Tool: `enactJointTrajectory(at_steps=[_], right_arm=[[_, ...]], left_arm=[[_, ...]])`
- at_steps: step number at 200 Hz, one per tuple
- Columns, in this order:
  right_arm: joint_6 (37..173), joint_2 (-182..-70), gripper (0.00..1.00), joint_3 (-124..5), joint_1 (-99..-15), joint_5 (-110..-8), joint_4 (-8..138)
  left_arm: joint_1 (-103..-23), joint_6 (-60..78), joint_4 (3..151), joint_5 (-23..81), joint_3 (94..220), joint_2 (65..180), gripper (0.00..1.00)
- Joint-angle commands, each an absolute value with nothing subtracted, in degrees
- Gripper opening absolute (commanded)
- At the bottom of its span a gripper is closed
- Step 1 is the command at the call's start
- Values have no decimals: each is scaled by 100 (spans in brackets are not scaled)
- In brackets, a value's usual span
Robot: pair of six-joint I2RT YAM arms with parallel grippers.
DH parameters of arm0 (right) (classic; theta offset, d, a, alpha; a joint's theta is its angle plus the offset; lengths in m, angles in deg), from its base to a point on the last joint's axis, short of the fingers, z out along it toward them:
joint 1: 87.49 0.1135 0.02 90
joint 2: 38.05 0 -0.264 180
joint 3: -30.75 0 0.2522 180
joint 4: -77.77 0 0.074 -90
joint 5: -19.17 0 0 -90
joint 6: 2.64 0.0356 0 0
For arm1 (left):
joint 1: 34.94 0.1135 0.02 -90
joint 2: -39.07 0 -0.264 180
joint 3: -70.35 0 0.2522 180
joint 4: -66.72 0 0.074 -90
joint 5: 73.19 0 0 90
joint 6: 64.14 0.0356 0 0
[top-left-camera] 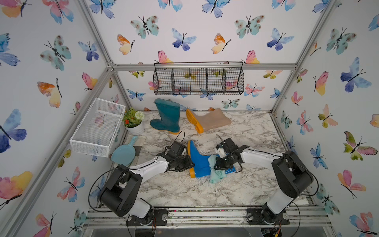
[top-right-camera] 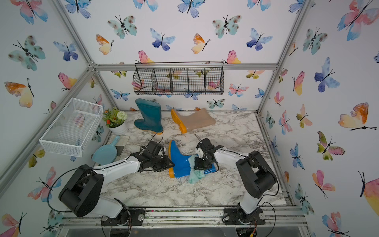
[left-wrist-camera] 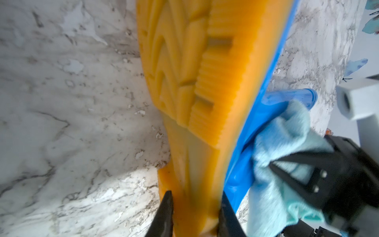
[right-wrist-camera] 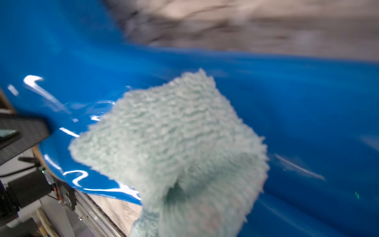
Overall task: Wipe the rubber boots with a cloth
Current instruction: Wipe the dirt off the rubber boot.
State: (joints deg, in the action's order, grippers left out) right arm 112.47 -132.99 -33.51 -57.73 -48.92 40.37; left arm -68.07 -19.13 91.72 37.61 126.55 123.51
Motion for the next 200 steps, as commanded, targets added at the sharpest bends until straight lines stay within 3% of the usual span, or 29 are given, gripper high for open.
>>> enactJointTrajectory(at_steps=[1, 24, 57, 74, 102, 147, 173, 200], right_arm=[[10780, -13022, 2, -3113, -6251, -5798, 3072], [11115, -12892, 2, -3175, -5984, -5285, 3365], [11882, -13352, 2, -3993, -4082, -5586, 3929], [11945, -13846, 2, -4417, -3513, -5558, 4035], [11982, -13865, 3, -3997, -3713, -6140, 3767], [11817, -12333, 3, -2363, -5685, -5988, 3793], [11886, -12139, 3, -2627, -5486, -5905, 4033], [11716, -12632, 2, -3431, -3964, -6815, 4350]], left_arm=[[-6870, -1840, 9423, 3803, 12446, 12374, 0], [-6869, -1931, 9295, 3902, 12386, 12388, 0], [-6871, -1984, 9261, 4016, 12500, 12483, 0], [-6854, -1951, 9298, 4055, 12630, 12569, 0], [-6759, -1821, 9472, 4076, 12784, 12609, 0], [-6254, -1585, 9697, 4224, 12696, 12340, 0], [-6002, -1519, 9818, 4511, 12776, 12368, 0], [-5973, -1389, 10070, 4866, 13116, 12608, 0]])
